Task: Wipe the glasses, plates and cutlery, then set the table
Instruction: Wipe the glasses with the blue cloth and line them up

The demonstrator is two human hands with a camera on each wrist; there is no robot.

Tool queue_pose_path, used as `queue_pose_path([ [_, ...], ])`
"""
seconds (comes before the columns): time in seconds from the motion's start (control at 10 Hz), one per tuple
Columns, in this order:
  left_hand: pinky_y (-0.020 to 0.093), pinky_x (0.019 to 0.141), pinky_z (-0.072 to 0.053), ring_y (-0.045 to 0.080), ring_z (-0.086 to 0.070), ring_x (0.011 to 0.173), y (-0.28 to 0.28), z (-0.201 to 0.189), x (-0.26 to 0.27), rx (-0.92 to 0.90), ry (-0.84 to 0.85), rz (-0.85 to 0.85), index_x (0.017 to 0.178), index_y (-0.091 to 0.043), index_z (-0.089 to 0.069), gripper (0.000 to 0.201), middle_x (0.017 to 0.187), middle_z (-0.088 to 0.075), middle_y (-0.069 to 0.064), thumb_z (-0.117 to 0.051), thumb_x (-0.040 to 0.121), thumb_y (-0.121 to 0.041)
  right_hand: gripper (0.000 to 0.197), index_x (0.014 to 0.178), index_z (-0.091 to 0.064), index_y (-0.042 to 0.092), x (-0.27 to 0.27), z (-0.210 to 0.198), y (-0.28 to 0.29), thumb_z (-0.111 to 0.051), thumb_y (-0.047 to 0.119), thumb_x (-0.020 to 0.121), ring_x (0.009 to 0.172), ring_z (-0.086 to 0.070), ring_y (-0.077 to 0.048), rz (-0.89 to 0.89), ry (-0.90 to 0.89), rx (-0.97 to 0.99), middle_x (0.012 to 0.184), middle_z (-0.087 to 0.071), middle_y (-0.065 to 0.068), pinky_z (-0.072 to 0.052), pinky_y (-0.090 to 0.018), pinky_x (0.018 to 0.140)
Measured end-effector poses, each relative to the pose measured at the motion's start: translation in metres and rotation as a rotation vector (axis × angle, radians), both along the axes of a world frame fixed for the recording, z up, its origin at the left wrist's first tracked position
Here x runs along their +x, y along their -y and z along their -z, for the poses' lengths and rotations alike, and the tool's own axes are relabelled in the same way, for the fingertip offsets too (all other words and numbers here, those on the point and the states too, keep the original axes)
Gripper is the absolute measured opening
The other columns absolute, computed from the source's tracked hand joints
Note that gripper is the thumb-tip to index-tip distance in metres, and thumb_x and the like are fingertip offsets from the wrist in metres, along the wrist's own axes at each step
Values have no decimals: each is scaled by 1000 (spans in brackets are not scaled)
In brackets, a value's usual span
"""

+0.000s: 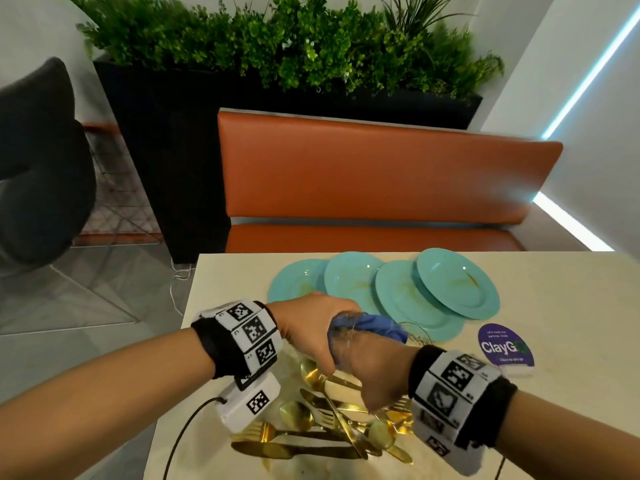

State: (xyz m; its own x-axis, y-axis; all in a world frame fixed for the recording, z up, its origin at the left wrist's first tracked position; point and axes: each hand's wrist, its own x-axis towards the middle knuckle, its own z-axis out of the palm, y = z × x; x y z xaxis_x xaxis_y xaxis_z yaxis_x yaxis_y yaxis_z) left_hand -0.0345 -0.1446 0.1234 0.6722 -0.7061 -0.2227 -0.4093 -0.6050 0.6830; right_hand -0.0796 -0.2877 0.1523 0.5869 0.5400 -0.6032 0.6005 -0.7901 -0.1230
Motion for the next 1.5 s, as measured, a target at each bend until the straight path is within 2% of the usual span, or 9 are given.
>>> queue_pose_path([
  [0.1,33,82,-52,13,-56,93,3,8,-10,-21,175,-7,114,-25,-55,72,102,-61,-5,-88,51,-25,19,67,-49,10,6,0,1,-63,6,79,73,-49,-20,426,-370,242,67,-47,-2,-40,-21,60],
  [0.2,32,86,-48,15,-51,100,-1,13,-10,26,251,-53,125,-23,-51,81,109,-58,-2,-87,52,-27,30,81,-59,10,7,2,-3,-60,-4,54,76,-57,-16,871,-670,708,77,-59,-2,-52,-27,70],
  [0.5,14,66,-49,-6,-58,67,-16,15,-12,14,-135,92,95,-28,-56,54,77,-61,-17,-85,56,-3,36,118,-59,2,-15,35,-12,-58,21,87,118,-49,-29,-324,119,-213,124,-56,-12,-36,-39,107],
  [0.7,28,79,-48,12,-53,93,-19,31,-22,32,158,93,113,-28,-54,73,100,-58,-7,-89,49,-26,16,76,-54,9,-14,34,-19,-62,-2,67,72,-55,-17,427,-334,415,77,-57,-7,-46,-32,76],
  [0.8,29,77,-49,12,-57,88,-24,29,-18,48,43,72,107,-25,-57,66,97,-63,-8,-88,48,-22,20,63,-51,7,-18,30,-19,-59,-4,78,52,-57,-6,361,-254,364,54,-57,-1,-44,-20,52],
  [0.9,32,73,-51,9,-61,77,-29,22,-17,70,-281,113,88,-32,-60,47,83,-66,-10,-81,49,-17,18,101,-60,1,-27,22,-27,-56,13,88,92,-60,-22,-17,-44,56,98,-60,-15,-46,-29,74],
  [1.1,30,75,-49,18,-59,82,-34,6,-7,99,-448,131,98,-7,-63,46,88,-64,4,-80,55,-4,32,121,-55,-2,-28,24,-35,-37,9,97,110,-54,-36,-132,213,101,118,-58,-23,-41,-35,83],
  [1.4,23,70,-48,9,-60,81,-33,31,-21,-42,-13,-1,102,-27,-56,61,89,-61,-12,-88,51,-17,17,85,-68,15,-3,21,-33,-58,2,81,69,-53,-10,316,-337,155,75,-60,-3,-42,-14,56],
  [1.5,29,82,-48,14,-56,95,-36,48,-22,-55,169,-59,114,-26,-55,73,101,-61,-8,-88,49,-29,44,111,-57,-1,3,36,-32,-62,-4,68,96,-51,-23,796,-641,430,99,-54,-12,-46,-38,88],
])
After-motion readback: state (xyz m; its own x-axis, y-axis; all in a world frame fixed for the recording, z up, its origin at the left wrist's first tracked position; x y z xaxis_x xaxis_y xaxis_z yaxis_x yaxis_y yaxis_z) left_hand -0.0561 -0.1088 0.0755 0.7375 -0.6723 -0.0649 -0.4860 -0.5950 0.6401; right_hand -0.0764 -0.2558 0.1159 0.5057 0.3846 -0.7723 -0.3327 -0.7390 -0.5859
